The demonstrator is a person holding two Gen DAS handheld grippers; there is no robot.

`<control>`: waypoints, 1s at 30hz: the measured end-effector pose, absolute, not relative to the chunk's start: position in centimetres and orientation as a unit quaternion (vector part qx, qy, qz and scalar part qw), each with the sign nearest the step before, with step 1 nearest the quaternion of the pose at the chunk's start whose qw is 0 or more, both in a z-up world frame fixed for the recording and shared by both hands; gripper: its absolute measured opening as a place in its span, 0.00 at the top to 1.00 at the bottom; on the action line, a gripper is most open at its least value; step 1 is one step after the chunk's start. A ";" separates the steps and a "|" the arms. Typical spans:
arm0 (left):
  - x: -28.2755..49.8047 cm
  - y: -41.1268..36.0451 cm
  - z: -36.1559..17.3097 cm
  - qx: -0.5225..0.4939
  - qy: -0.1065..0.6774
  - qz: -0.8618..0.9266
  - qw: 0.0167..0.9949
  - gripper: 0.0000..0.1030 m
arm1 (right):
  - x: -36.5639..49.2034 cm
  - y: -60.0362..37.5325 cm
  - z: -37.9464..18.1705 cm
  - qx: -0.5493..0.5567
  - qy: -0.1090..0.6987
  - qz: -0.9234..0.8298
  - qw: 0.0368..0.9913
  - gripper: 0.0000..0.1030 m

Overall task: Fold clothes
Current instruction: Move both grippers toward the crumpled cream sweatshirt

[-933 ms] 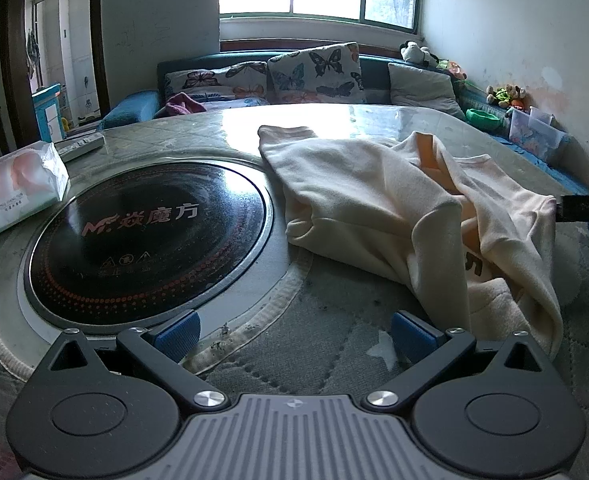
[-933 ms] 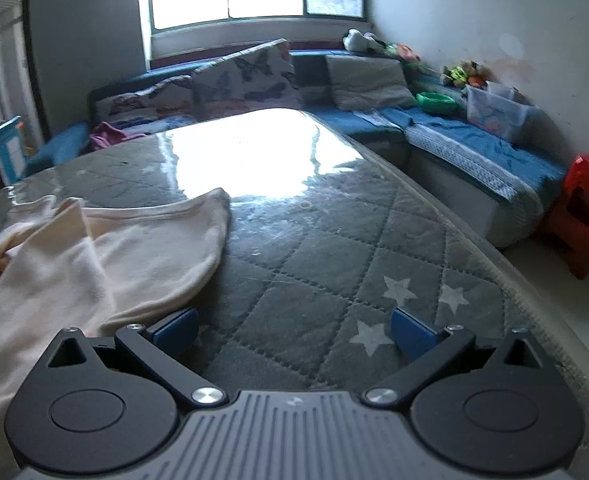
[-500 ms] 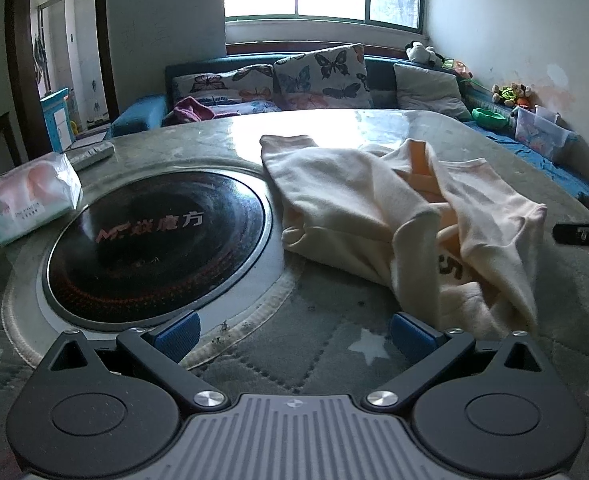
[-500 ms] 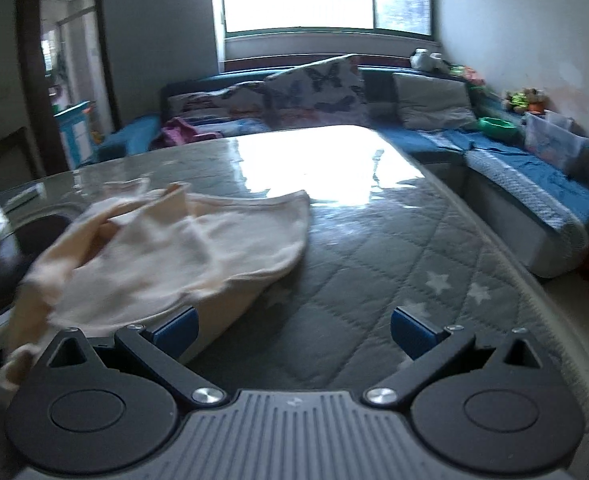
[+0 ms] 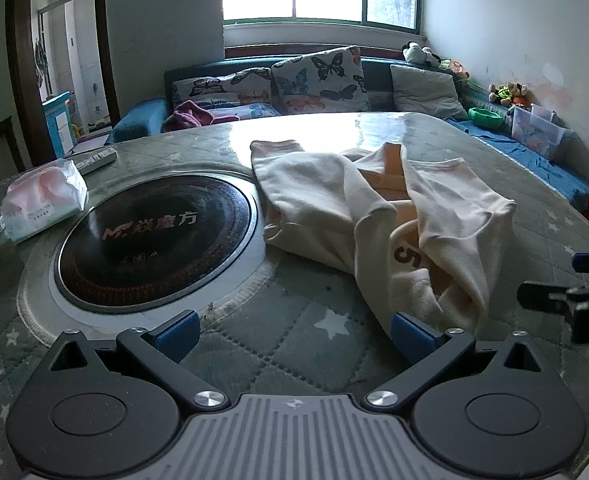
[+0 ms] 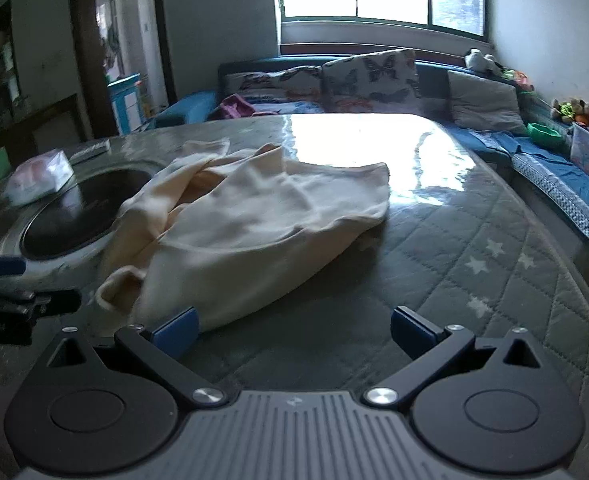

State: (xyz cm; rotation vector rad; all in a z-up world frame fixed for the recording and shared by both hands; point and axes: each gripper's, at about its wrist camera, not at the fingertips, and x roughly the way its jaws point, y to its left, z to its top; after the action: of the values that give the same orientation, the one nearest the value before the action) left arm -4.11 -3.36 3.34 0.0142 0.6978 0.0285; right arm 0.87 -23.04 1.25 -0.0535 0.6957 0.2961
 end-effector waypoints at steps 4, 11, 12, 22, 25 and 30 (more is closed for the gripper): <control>-4.7 -3.8 3.6 0.009 0.346 0.017 0.938 0.00 | -0.2 -22.9 1.1 -0.024 0.344 0.154 0.926 0.00; -5.2 -4.4 3.9 0.010 0.348 0.019 0.937 0.00 | -1.3 -22.1 1.1 -0.027 0.347 0.165 0.923 0.00; -5.3 -4.5 3.9 0.011 0.347 0.018 0.938 0.00 | -1.5 -22.0 1.2 -0.027 0.347 0.166 0.923 0.00; -6.1 -5.4 4.0 0.018 0.349 0.018 0.937 0.00 | -2.3 -21.5 1.4 -0.028 0.348 0.175 0.921 0.00; -6.3 -5.5 4.1 0.020 0.348 0.019 0.937 0.00 | -2.3 -21.2 1.4 -0.029 0.348 0.178 0.920 0.00; -6.4 -5.6 4.2 0.022 0.349 0.023 0.937 0.00 | -2.4 -21.0 1.4 -0.029 0.348 0.181 0.919 0.00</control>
State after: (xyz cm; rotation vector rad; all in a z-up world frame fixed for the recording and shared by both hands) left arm -6.40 -5.60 4.24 0.0441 0.7125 0.0471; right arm -2.40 -21.00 1.37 -0.0597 0.7163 0.3712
